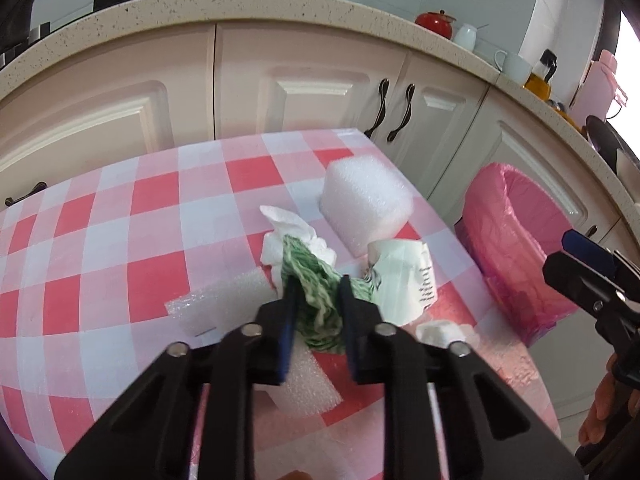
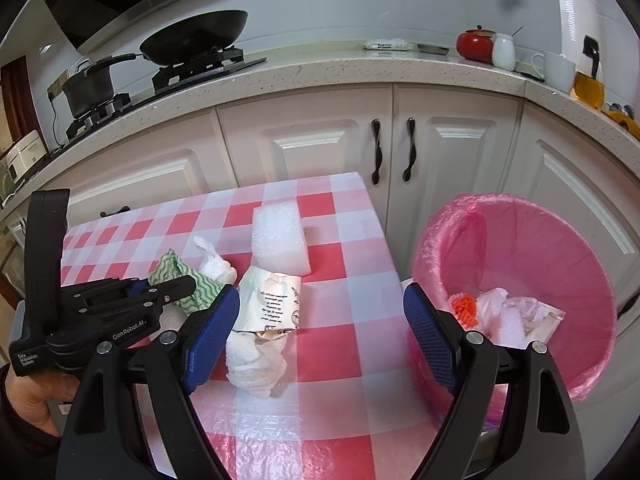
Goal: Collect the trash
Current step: 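Grasp the green striped cloth with left tool while right tool grasps printed tissue packet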
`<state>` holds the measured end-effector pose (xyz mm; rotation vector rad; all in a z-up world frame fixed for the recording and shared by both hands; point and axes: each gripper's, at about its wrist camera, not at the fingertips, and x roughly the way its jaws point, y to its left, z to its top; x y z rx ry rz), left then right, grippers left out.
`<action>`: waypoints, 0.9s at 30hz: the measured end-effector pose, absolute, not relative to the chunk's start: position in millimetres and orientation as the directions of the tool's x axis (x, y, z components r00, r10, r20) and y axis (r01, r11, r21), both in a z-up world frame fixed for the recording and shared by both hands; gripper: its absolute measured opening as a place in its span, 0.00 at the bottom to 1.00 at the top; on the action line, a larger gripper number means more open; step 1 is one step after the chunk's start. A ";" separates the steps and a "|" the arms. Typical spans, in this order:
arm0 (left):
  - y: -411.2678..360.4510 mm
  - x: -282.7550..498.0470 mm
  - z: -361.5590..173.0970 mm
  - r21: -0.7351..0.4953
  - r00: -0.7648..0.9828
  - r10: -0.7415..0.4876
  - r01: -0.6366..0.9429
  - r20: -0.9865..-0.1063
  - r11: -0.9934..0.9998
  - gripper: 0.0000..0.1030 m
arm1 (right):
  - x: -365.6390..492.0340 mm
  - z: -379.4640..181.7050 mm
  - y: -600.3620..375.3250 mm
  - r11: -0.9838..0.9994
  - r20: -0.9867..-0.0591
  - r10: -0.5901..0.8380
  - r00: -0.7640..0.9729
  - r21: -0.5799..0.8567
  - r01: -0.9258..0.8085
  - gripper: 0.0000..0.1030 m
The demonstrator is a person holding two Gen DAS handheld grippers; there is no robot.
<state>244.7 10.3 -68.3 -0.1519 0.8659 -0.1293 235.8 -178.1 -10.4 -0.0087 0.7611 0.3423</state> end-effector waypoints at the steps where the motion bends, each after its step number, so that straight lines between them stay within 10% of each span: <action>1: 11.3 244.1 -69.3 -0.186 0.641 -0.174 0.050 -0.748 0.981 0.07 | 236.7 -12.3 -175.0 0.943 -0.680 0.303 0.667 0.114 -0.312 0.77; 27: 49.4 210.5 -57.4 -0.239 0.670 -0.174 -0.005 -0.722 0.971 0.04 | 287.3 -86.1 -109.0 0.918 -0.800 0.322 0.506 0.133 -0.374 0.73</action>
